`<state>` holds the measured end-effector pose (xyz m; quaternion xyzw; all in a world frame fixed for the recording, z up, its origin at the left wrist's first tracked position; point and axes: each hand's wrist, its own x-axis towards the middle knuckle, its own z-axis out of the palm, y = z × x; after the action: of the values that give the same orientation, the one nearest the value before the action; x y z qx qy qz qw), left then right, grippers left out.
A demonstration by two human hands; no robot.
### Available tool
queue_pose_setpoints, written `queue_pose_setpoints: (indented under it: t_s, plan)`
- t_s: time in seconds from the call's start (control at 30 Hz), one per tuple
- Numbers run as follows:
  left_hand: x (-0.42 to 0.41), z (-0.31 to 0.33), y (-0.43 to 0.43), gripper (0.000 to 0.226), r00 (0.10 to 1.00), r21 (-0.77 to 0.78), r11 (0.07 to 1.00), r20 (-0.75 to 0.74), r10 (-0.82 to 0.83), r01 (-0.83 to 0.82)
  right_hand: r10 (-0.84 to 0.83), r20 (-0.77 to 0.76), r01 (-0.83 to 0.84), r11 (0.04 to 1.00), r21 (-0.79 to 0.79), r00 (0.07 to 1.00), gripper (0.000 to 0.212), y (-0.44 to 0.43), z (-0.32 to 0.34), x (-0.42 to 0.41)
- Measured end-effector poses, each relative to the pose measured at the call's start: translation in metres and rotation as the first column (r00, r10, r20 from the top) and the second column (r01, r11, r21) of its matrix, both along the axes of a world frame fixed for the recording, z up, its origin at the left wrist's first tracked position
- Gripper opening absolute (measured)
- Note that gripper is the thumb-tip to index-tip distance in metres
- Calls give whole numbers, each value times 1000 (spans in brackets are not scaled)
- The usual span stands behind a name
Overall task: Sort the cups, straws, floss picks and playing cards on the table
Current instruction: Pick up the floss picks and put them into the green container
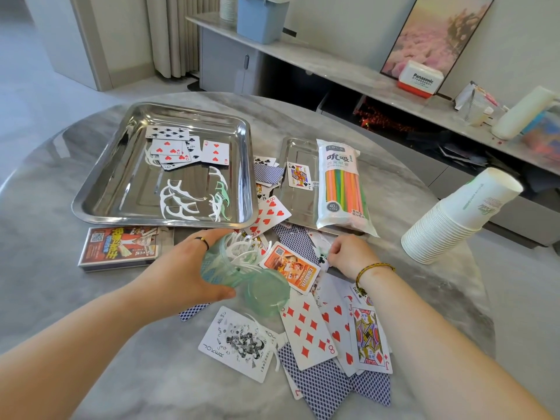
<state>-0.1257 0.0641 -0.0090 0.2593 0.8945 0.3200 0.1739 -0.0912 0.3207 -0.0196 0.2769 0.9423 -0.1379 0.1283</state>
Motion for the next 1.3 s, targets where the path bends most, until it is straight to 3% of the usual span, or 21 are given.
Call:
queue_pose_setpoints:
  t_s: [0.17, 0.37, 0.57, 0.73, 0.83, 0.93, 1.03, 1.17, 1.3]
  plan:
    - [0, 0, 0, 92, 1000, -13, 1000, -1, -5, 5, 3, 7, -3, 998, -57, 1000, 11, 3, 5, -3]
    - [0, 0, 0, 93, 1000, -14, 1000, -6, 1, -1, -30, -48, 26, 996, -80, 998, 26, 7, 2, -2]
    - [-1, 0, -1, 92, 1000, 1, 1000, -8, -1, 1, -81, -180, 37, 971, -237, 980, 19, 10, -5, 4]
    - [1, 1, -1, 90, 1000, 25, 999, -12, -20, 20, -145, -463, -49, 923, -382, 875, 25, -16, 19, 14]
    - [4, 3, -2, 91, 1000, 30, 999, -6, -26, 27, -248, -529, -107, 827, -552, 812, 31, -44, 36, 25]
    - [6, 5, -2, 90, 999, 50, 998, -8, -38, 38, -332, -549, -228, 659, -717, 767, 30, -70, 50, 32]
    - [10, 7, -1, 90, 999, 52, 997, 5, -52, 51, -333, -577, -337, 559, -758, 745, 40, -91, 59, 36]
    - [14, 9, 0, 90, 997, 72, 995, 11, -73, 72, -236, -659, -396, 641, -658, 714, 38, -110, 56, 35]
    - [14, 11, -1, 88, 998, 91, 994, -19, -61, 63, -187, -625, -361, 678, -640, 758, 36, -115, 50, 34]
